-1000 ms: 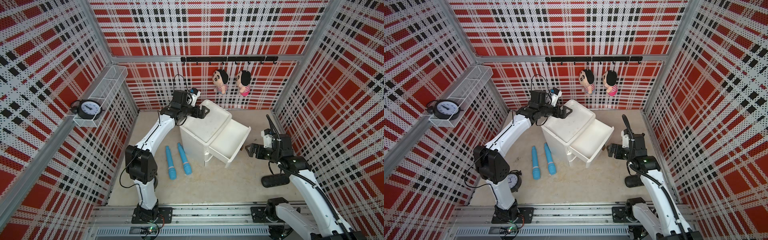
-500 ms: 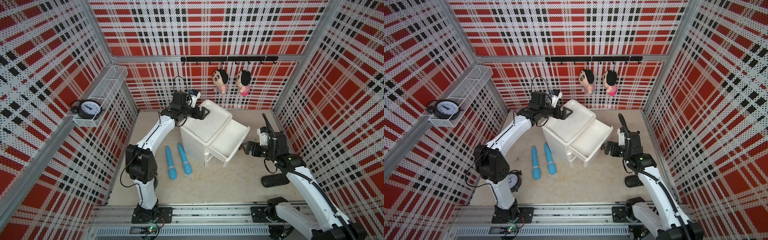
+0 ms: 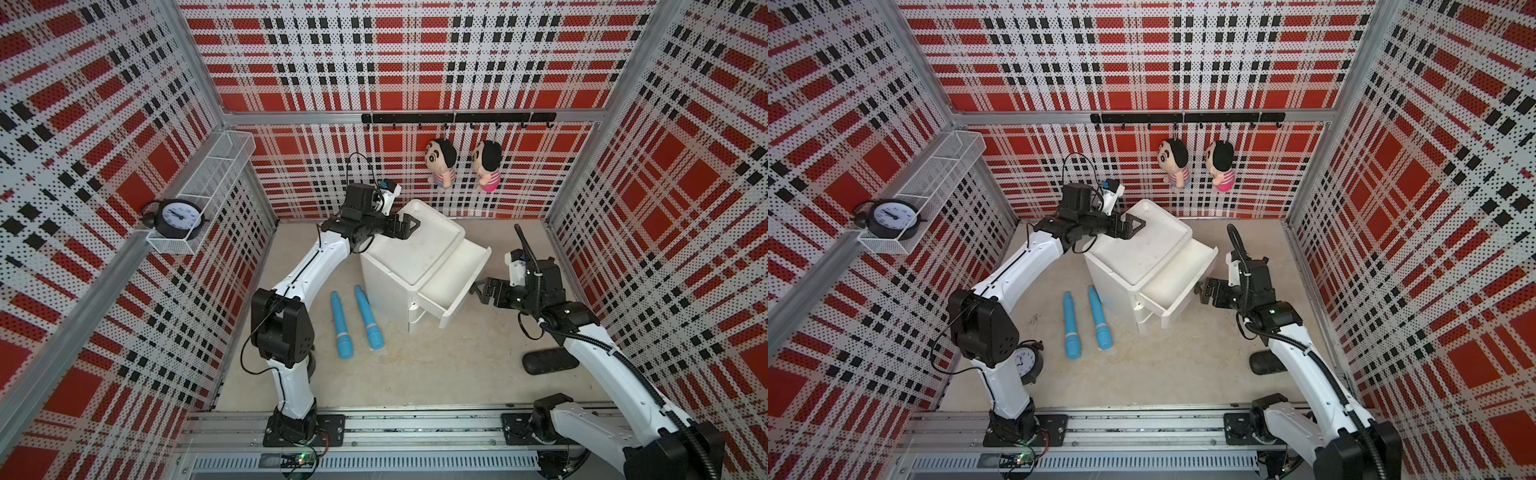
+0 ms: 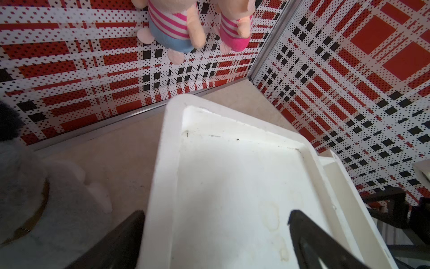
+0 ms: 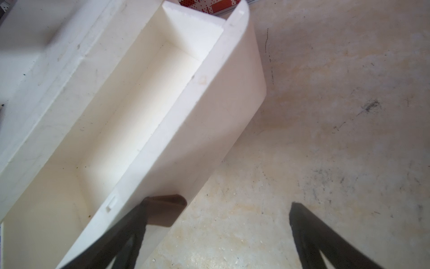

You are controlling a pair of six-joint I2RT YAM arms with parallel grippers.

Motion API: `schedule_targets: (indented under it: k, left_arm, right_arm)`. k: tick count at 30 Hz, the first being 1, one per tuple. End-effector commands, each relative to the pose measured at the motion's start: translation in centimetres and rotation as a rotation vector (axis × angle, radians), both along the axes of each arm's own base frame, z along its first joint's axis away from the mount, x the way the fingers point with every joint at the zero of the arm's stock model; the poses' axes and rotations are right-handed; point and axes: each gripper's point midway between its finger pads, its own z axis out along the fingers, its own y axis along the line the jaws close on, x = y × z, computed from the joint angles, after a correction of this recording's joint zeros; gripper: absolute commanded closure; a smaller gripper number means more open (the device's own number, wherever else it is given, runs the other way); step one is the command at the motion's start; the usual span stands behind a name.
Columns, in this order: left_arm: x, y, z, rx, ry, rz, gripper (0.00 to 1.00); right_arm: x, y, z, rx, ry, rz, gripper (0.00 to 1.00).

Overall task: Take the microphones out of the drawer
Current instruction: Close the drawer of the storage box.

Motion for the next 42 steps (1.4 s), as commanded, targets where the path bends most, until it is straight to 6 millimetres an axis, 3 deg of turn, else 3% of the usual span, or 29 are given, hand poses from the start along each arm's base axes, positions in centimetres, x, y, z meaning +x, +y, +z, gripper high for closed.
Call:
schedule_targets:
  k: [1, 10, 24, 31, 42]
  left_arm:
    - [-2.7, -2.1, 0.3, -0.054, 0.051, -0.112, 0.02]
    - [-3.1, -2.6, 0.0, -0.06, 0.063, -0.13, 0.02]
    - [-3.3, -2.8, 0.1, -0.067, 0.065, -0.14, 0.02]
    - [-3.0, -2.6, 0.0, -0.063, 0.066, -0.123, 0.02]
    - [-2.2, -1.8, -0.2, -0.087, 0.084, -0.087, 0.02]
  right_arm:
    - [1.6, 1.4, 1.1, 0.031, -0.058, 0.004, 0.0]
    - [3.8, 4.9, 0.4, 0.056, -0.064, 0.035, 0.0]
    - [6.2, 8.2, -0.2, 0.107, -0.061, 0.035, 0.0]
    - [5.9, 7.9, -0.7, 0.101, -0.058, 0.026, 0.0]
    - [2.8, 5.8, -3.8, 0.024, -0.167, 0.1, 0.02]
